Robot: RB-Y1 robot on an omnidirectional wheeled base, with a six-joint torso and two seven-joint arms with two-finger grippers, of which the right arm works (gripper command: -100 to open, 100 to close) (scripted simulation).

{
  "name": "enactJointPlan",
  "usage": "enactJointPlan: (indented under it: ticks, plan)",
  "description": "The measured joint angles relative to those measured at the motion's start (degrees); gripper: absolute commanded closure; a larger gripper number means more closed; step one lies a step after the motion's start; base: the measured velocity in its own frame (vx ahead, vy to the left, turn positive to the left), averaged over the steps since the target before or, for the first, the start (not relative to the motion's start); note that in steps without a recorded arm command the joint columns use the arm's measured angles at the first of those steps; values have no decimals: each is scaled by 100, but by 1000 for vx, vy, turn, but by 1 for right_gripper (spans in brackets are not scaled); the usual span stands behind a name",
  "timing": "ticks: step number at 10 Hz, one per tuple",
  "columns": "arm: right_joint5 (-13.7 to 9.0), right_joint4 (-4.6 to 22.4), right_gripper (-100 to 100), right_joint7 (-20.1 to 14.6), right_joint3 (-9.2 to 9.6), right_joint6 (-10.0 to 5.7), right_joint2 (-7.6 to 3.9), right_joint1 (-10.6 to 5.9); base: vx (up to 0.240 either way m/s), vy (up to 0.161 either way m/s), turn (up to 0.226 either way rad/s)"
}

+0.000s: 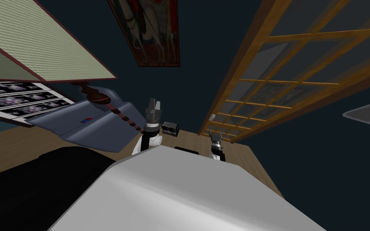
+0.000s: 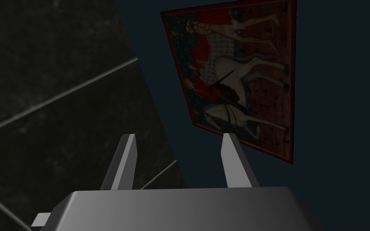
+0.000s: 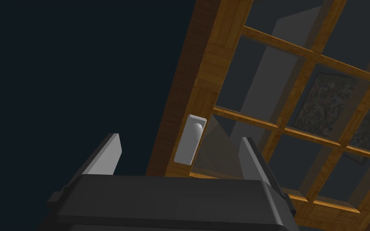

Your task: Pull the door open

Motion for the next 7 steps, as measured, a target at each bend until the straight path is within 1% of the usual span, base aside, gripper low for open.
enactJointPlan:
  ticks: [1,7]
  plan:
    - [-57,154,-100,-99,37,-46,-23,-44,85,-43,83]
    - [-407,761,-100,-678,219,-242,-198,-146,86,-43,74]
